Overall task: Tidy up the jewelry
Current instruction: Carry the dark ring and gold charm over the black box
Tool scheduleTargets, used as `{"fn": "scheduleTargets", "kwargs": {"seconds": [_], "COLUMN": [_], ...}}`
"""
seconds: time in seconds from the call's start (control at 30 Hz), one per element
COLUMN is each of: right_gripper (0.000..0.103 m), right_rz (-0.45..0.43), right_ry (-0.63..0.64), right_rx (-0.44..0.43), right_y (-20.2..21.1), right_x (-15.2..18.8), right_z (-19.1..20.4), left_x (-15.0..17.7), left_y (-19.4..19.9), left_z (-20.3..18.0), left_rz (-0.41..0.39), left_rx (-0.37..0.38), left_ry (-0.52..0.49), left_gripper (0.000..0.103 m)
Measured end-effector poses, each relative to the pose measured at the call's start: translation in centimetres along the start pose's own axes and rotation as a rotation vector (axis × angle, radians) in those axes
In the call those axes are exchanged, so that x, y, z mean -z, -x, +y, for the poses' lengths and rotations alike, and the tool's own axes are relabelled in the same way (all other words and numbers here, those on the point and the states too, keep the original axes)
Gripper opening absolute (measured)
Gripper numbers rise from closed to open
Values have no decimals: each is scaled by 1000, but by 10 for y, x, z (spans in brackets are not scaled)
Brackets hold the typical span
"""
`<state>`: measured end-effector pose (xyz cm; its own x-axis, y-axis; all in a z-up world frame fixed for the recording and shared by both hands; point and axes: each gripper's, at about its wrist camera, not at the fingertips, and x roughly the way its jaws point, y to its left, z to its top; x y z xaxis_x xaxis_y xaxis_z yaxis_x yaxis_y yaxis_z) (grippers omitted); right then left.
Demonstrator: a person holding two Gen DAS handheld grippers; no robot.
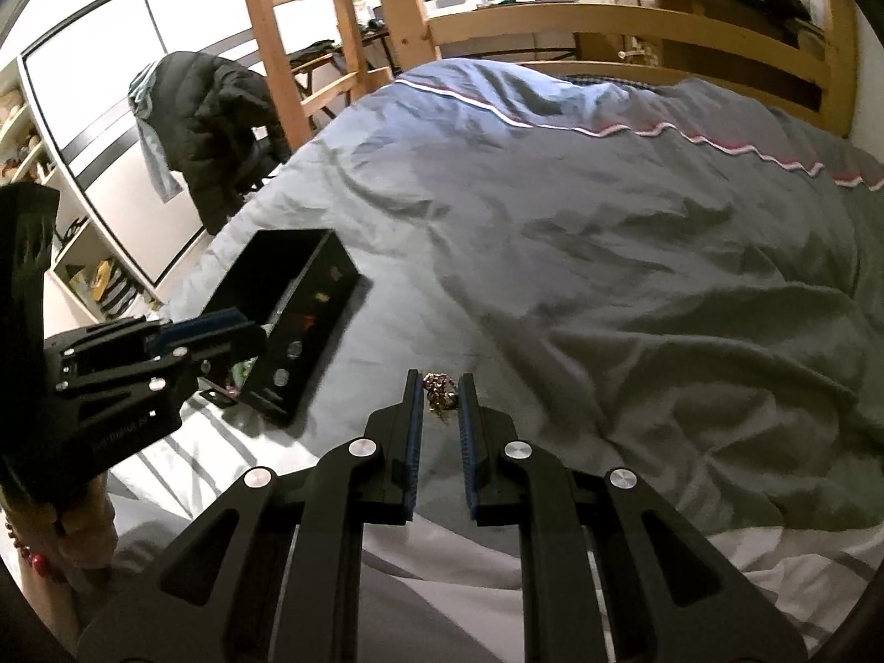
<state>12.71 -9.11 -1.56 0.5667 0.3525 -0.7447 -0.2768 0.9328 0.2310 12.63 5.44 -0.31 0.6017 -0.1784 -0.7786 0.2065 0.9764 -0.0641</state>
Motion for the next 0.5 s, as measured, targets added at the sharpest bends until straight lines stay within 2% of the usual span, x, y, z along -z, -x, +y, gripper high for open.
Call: {"fn": "scheduleTargets", "kwargs": {"seconds": [0.17,0.5], "right_gripper": [13,13], "right_rz": [3,0], "right_ry": [22,81], "right_rx": [-29,-90], "right_y": [-9,-31], "right_x": [-12,-37], "right_z": [23,77], "left_x": [-4,-1], "left_y": [11,17], "left_z": [34,96], "left_rz": [-29,-38], "left_rx": [-16,-69], "left_ry": [51,157], "left_gripper": [19,19]}}
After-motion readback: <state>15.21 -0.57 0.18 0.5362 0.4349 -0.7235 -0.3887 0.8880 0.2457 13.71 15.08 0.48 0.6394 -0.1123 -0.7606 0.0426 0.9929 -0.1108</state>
